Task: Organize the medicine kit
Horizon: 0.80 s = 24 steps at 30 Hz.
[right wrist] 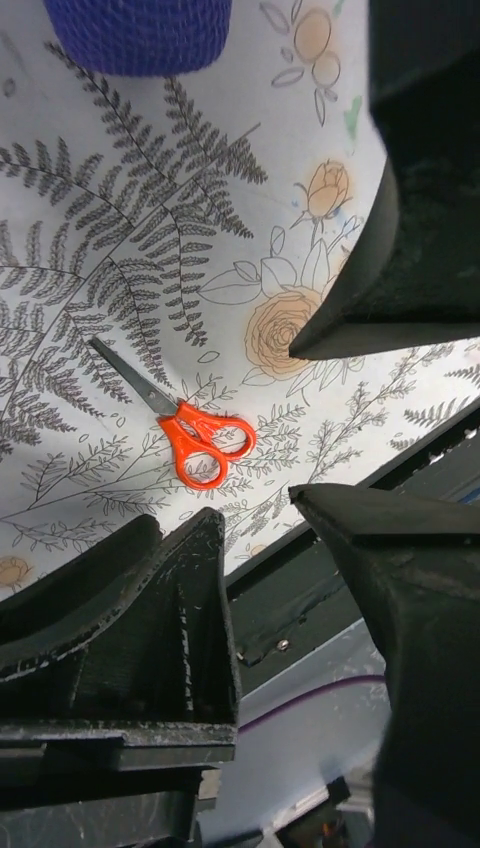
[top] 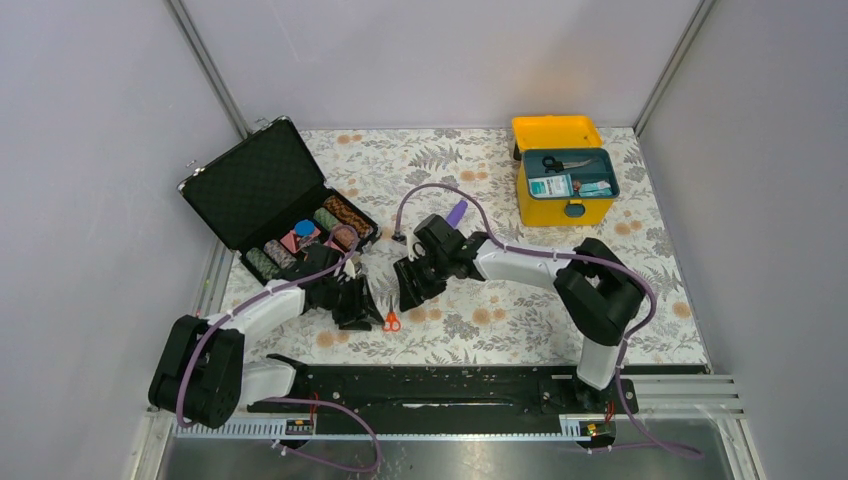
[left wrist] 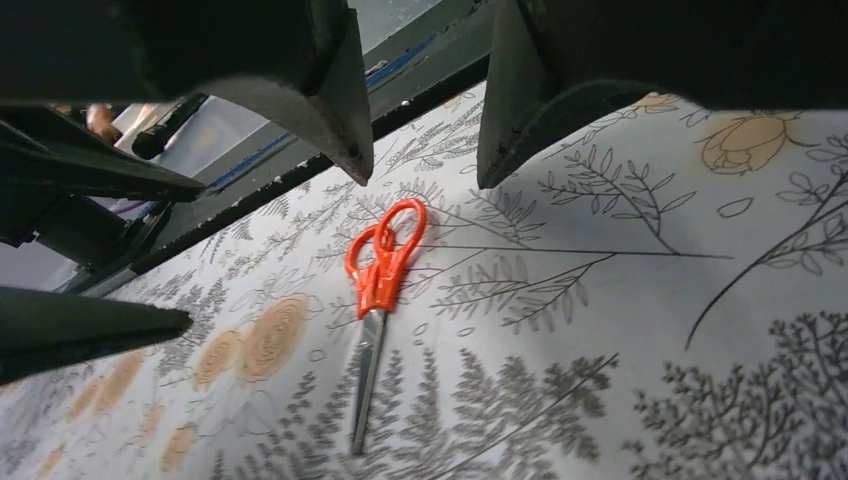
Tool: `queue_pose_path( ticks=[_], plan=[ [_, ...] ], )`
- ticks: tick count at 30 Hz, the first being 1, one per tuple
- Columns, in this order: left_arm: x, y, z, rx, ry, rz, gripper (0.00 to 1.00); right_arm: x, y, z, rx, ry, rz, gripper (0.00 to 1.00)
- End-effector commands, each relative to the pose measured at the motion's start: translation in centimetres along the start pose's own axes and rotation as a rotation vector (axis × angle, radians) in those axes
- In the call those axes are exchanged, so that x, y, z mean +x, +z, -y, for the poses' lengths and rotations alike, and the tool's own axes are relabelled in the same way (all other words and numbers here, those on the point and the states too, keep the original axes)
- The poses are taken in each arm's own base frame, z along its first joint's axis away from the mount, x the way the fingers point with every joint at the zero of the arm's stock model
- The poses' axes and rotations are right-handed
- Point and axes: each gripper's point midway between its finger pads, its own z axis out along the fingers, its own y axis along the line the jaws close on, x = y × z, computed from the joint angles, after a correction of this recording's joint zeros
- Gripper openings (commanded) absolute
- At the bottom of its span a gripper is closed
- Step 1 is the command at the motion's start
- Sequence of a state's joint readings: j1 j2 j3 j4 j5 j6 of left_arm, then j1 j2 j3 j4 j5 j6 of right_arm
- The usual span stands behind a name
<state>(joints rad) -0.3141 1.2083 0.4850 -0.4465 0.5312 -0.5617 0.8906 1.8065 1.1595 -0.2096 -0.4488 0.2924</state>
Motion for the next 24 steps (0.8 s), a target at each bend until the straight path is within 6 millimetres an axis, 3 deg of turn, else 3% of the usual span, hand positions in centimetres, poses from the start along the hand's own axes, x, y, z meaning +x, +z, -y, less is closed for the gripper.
queue_pose_path(
  ticks=[1,6,14,24],
  plan=[
    [0.1,0.7,-0.5,-0.017,-0.079,-0.001,0.45,-0.1,1.3,-1.5,-0.068,0.067,0.013,0.47],
    [0.1,1.2,0.2,0.057,-0.111,0.019,0.48,0.6,3.1,-2.4,-0.148,0.129,-0.013,0.19],
    [0.7,2.0,-0.9,0.026,-0.165,0.006,0.44,2.2,4.8,-2.5,-0.145,0.158,-0.056,0.22],
    [1.9,2.9,-2.6,-0.043,-0.245,-0.045,0.41,3.5,6.2,-0.9,-0.098,0.228,-0.096,0.21]
  ],
)
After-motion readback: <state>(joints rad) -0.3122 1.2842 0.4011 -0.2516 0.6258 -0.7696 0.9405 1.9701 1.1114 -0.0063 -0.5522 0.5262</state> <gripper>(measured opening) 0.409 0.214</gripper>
